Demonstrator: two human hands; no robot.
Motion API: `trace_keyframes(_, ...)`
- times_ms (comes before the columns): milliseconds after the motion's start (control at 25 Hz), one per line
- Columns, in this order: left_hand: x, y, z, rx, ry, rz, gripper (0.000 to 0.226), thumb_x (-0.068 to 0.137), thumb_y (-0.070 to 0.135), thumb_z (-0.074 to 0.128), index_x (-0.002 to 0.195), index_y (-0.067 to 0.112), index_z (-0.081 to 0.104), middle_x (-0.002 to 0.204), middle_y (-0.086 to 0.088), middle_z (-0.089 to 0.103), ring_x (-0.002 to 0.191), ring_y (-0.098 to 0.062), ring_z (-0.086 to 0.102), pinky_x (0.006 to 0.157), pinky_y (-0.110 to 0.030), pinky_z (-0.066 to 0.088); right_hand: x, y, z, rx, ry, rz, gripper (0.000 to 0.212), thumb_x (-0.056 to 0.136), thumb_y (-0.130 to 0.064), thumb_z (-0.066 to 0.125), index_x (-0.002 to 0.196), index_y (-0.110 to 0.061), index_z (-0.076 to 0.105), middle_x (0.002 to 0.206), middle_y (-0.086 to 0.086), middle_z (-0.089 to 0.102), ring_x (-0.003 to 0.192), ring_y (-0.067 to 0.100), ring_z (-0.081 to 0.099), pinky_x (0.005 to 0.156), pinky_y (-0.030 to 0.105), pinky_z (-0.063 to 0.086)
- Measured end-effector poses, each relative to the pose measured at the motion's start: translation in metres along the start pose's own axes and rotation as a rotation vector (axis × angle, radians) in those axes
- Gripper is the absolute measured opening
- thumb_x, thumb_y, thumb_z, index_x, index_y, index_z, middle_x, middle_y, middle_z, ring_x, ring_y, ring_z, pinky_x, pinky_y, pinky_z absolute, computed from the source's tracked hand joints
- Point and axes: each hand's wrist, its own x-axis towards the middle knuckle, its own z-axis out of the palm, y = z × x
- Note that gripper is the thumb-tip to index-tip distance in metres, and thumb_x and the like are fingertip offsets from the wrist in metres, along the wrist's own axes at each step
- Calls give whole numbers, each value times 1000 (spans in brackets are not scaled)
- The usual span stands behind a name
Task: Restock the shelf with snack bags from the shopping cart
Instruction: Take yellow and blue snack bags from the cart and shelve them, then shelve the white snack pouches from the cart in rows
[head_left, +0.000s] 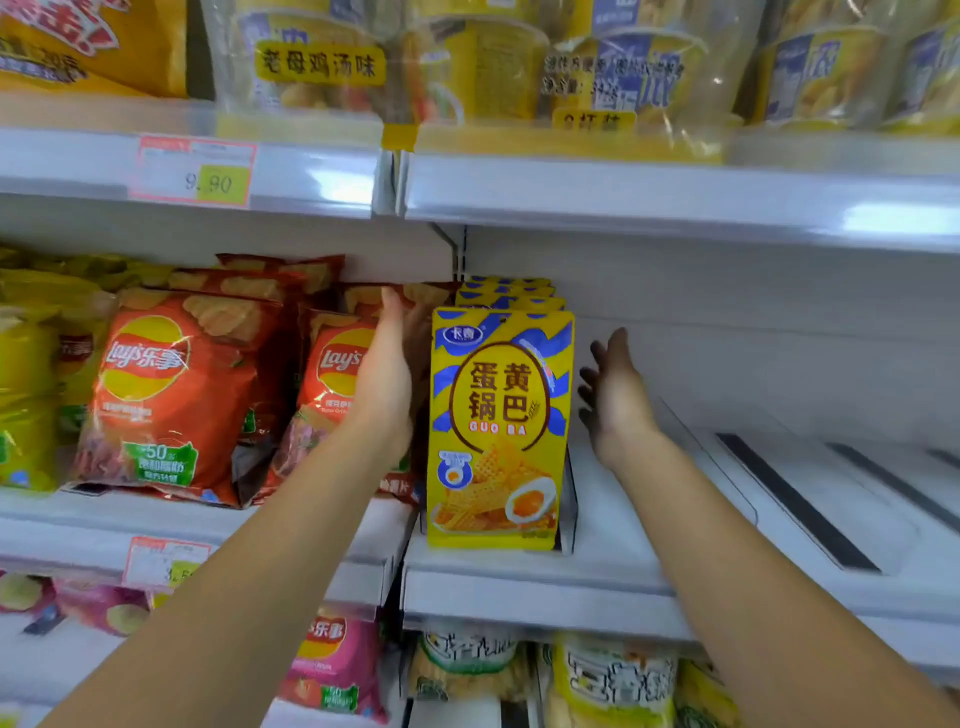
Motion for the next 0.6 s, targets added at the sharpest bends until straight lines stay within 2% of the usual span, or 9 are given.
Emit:
trace_keyframes(120, -7, 1, -4, 56, -44, 91, 74, 85, 77, 33, 135, 28, 56, 133, 4, 63, 125, -19, 58, 114, -47, 32, -33, -3, -22, -15, 74, -82, 61, 96, -63, 23, 147, -32, 35, 152, 7, 37, 136, 21, 40, 116, 40, 25)
trace_keyframes(200, -18, -1, -11, 66, -62, 134, 80, 77, 79, 43, 135, 26, 57, 134, 4, 62, 127, -17, 56, 114, -46, 32, -64, -2, -32, -4, 127, -128, 59, 98, -59, 24, 146, -28, 38, 148, 9, 43, 132, 21, 45, 115, 38, 29)
trace_keyframes(280, -38, -6, -18, 155, -27, 252, 81, 80, 76, 45, 138, 20, 54, 139, 2, 58, 131, -13, 51, 115, -43, 33, -100, 6, -41, 29, 196, -182, 57, 101, -53, 24, 147, -22, 38, 146, 9, 45, 132, 19, 46, 112, 33, 33)
trace_keyframes(400, -89, -21, -27, 326, 15, 499, 53, 93, 53, 38, 134, 22, 51, 140, 4, 52, 133, -8, 45, 115, -30, 32, -160, 22, -47, 57, 316, -251, 52, 103, -47, 25, 143, -20, 44, 145, 7, 47, 127, 18, 51, 105, 30, 38)
trace_keyframes(480, -130, -31, -29, 347, -66, 594, 39, 97, 41, 38, 132, 28, 46, 137, 5, 49, 132, -8, 43, 112, -26, 32, -198, 41, -50, 46, 401, -244, 49, 104, -44, 26, 139, -19, 49, 140, 5, 53, 118, 16, 55, 104, 31, 42)
trace_keyframes(600, -179, -50, -27, 410, -214, 610, 39, 100, 32, 39, 137, 21, 45, 138, 6, 45, 133, -8, 40, 112, -28, 31, -250, 64, -58, 4, 462, -200, 47, 104, -42, 28, 136, -18, 52, 135, 4, 57, 117, 15, 58, 104, 35, 45)
